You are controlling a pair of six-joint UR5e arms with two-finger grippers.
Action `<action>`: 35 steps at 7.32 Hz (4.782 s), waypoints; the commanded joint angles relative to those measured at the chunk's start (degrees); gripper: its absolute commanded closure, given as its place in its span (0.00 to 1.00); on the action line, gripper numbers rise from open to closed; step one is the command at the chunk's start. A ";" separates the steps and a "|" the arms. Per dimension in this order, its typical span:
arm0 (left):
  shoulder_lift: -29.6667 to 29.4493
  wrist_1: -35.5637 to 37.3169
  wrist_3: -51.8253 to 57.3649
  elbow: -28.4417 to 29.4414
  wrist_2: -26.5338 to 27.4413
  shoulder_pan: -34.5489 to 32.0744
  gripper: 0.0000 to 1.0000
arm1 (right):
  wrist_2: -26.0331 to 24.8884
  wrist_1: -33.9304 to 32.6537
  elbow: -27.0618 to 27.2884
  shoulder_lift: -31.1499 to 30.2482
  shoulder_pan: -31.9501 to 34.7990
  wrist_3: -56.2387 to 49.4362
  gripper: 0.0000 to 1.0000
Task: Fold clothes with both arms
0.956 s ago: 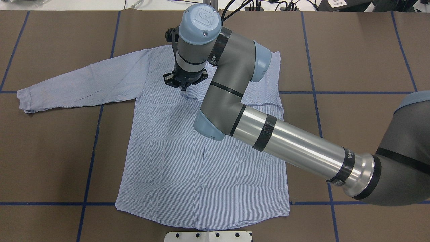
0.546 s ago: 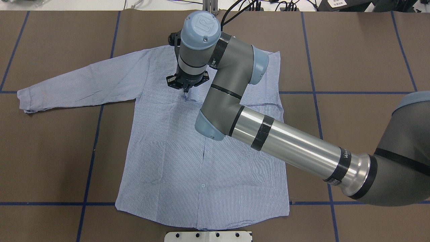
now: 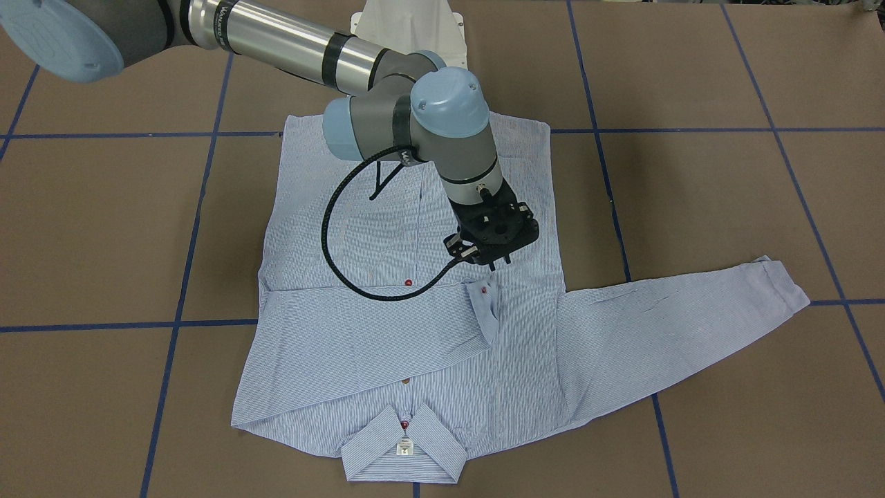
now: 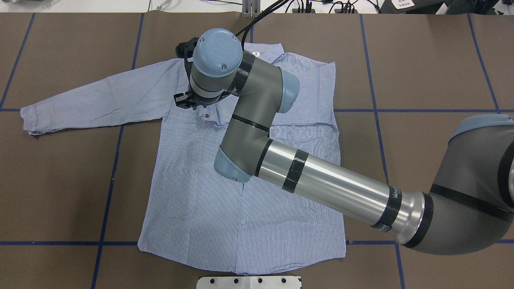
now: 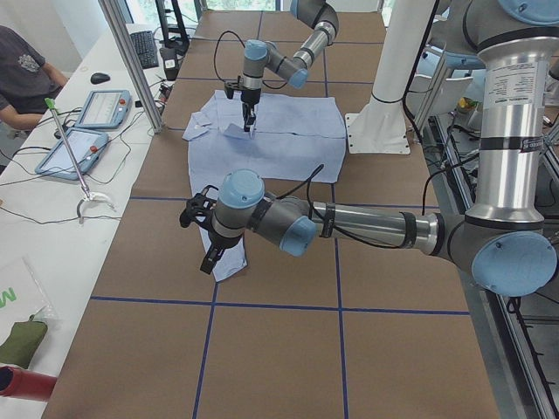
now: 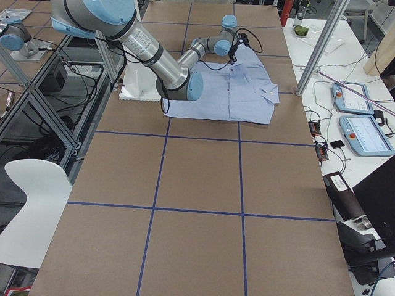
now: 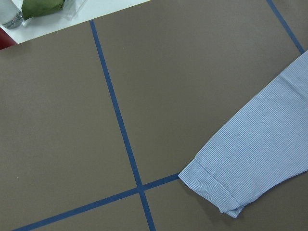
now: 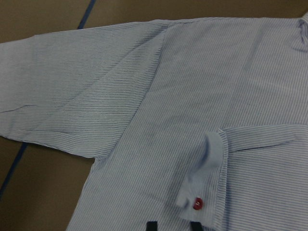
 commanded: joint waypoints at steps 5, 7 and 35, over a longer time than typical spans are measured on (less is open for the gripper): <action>0.42 -6.54 -17.22 0.96 0.78 4.72 0.01 | -2.56 -10.42 9.82 -0.33 -1.05 6.09 0.00; 1.04 -19.71 -30.27 5.94 1.58 8.33 0.01 | 3.92 -19.33 21.21 -6.01 2.89 5.56 0.00; -2.21 -17.75 -61.61 3.31 25.14 29.71 1.00 | 10.63 -46.70 47.30 -22.57 13.46 -4.99 0.00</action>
